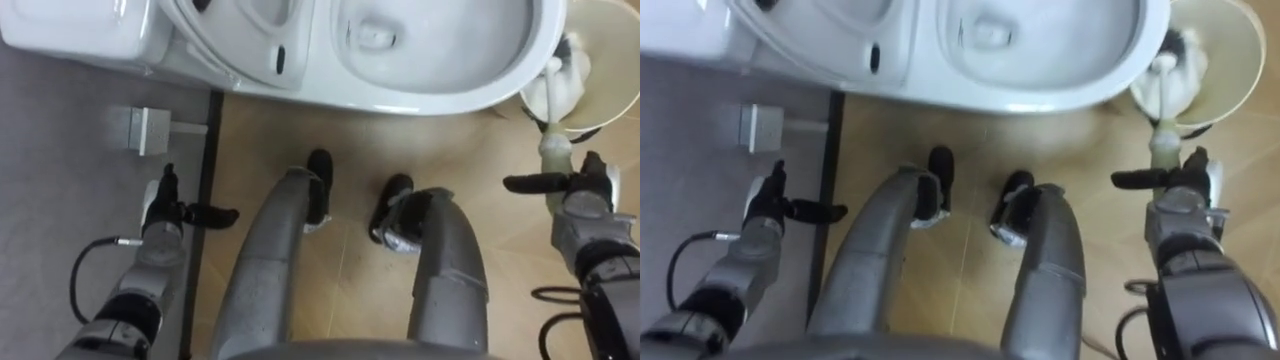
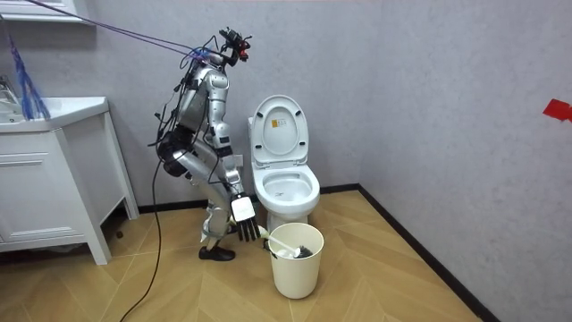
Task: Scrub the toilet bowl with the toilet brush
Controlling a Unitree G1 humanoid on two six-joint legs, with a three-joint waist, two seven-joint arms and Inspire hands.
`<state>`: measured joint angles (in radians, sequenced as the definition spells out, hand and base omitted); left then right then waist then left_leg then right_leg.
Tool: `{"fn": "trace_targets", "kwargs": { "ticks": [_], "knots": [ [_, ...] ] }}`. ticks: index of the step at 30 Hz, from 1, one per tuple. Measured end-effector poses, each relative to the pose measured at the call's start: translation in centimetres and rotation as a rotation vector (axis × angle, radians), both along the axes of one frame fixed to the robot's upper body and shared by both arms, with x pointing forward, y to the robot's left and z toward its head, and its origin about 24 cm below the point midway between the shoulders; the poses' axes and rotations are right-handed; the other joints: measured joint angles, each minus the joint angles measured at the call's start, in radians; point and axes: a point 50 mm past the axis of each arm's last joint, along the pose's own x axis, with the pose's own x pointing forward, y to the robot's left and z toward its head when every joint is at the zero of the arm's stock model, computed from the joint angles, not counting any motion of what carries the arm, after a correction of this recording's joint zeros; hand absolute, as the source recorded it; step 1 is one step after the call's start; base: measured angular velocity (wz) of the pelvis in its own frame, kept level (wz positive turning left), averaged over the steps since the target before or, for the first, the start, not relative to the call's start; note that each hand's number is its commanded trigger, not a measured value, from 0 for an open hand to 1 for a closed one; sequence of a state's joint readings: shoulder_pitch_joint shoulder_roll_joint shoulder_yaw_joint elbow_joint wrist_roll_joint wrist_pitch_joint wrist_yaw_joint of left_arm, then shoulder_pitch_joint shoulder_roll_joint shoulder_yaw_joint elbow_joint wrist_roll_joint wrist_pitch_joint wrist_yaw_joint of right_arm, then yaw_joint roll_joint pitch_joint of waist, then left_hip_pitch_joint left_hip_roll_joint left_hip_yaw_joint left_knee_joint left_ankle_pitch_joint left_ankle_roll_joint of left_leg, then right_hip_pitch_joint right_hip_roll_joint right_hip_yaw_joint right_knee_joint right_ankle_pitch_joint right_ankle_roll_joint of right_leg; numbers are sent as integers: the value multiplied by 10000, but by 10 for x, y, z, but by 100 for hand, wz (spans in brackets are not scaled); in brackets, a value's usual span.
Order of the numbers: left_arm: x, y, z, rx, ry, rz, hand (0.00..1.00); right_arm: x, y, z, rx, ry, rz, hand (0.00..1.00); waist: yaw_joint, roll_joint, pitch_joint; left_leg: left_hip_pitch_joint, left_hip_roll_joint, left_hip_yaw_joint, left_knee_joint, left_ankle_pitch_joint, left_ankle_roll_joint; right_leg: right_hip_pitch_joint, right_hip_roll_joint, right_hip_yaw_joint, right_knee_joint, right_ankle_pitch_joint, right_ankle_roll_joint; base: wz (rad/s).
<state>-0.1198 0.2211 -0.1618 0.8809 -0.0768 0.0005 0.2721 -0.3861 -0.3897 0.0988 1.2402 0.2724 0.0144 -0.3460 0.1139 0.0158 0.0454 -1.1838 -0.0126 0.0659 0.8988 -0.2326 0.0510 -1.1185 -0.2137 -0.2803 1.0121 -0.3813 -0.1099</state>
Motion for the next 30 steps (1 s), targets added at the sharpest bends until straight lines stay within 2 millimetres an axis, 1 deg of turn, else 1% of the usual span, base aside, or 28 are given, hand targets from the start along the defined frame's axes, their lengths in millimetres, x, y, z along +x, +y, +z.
{"fn": "trace_targets", "kwargs": {
  "ticks": [1, 3, 4, 9, 15, 22, 28, 30],
  "knots": [
    [0, 0, 0, 13, -18, -3, 0, 0, 0, 0, -2, 2, -2, 100, 0, -1, 0, -56, -1, -5, 103, -55, -25, -45, -18, 4, 101, -47, -10, 0],
    [1, 2, 2, 70, -81, -26, 0, 0, -1, 0, -39, 44, 37, 100, -12, -7, 3, -219, 2, -1, 418, -183, -45, -198, -81, 21, 421, -172, -41, 2],
    [2, 2, 3, 91, -104, -38, 0, 0, -1, 1, -71, 82, 99, 100, -56, -10, 5, -266, -6, -26, 475, -191, -47, -237, -105, 18, 496, -204, -45, 0],
    [5, 10, 8, 451, -192, -156, 0, 1, -11, 6, -40, 336, 666, 100, 2, -15, 7, -670, -10, -112, 754, -220, -71, -598, -127, 10, 765, -257, -88, 1],
    [1, 13, 6, 501, 96, -63, 0, -10, -11, -3, 420, 1221, 966, 100, 23, -21, 11, -682, -17, -140, 782, -225, -79, -597, -122, 0, 798, -258, -93, 1],
    [-1, 14, 5, 492, 166, -50, 0, -12, -11, -6, 801, 1282, 845, 100, 39, -21, 11, -658, -14, -146, 823, -231, -76, -558, -115, -4, 799, -255, -95, 0],
    [-15, 15, -2, 423, 487, 7, 0, -20, -11, -11, 1066, 1497, 587, 100, 70, -21, 8, -508, 22, -124, 941, -330, -60, -356, -30, -33, 774, -257, -88, -5],
    [-22, 16, -5, 385, 730, 24, 0, -26, -11, -15, 1240, 1625, 512, 100, 185, -14, 6, -286, 72, -124, 932, -375, -73, -113, 32, -42, 689, -257, -87, -9]
  ]
}}
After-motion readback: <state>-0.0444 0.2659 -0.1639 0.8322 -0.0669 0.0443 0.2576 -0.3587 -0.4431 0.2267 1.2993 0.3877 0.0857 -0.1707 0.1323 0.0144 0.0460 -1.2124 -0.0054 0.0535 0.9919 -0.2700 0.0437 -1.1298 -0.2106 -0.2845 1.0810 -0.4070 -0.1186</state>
